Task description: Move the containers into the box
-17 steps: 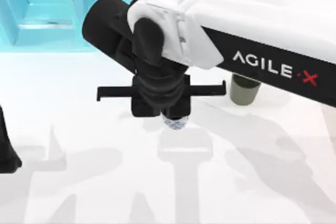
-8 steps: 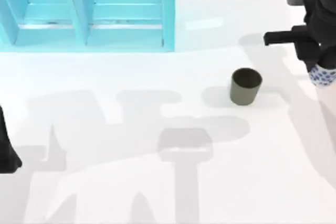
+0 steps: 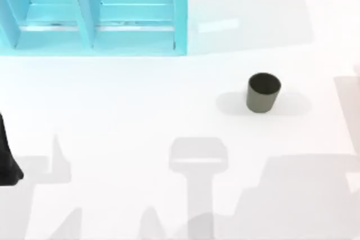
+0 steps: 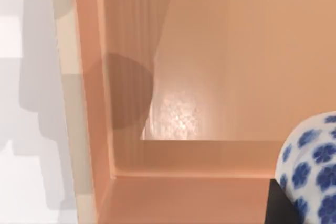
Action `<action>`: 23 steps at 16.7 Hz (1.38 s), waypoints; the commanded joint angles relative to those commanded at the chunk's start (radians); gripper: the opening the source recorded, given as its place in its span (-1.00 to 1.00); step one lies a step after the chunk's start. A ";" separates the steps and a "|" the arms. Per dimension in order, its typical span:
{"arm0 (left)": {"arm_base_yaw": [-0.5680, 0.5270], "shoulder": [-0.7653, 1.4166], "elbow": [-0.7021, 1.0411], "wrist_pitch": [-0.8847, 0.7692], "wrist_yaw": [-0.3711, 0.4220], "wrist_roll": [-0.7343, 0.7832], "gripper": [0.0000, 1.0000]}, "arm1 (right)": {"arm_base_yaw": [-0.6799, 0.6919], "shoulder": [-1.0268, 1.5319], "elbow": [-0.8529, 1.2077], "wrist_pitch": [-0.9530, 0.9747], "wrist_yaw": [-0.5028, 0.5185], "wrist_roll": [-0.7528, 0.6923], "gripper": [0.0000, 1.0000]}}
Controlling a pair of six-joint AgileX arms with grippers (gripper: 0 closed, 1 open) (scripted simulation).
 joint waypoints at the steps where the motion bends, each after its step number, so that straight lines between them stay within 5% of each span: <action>1: 0.000 0.000 0.000 0.000 0.000 0.000 1.00 | -0.056 -0.032 -0.028 -0.005 -0.016 -0.055 -1.00; 5: 0.000 0.000 0.000 0.000 0.000 0.000 1.00 | -0.171 -0.108 -0.095 -0.015 -0.058 -0.169 -1.00; 23: 0.000 0.000 0.000 0.000 0.000 0.000 1.00 | -0.175 -0.086 -0.332 0.244 -0.059 -0.173 -1.00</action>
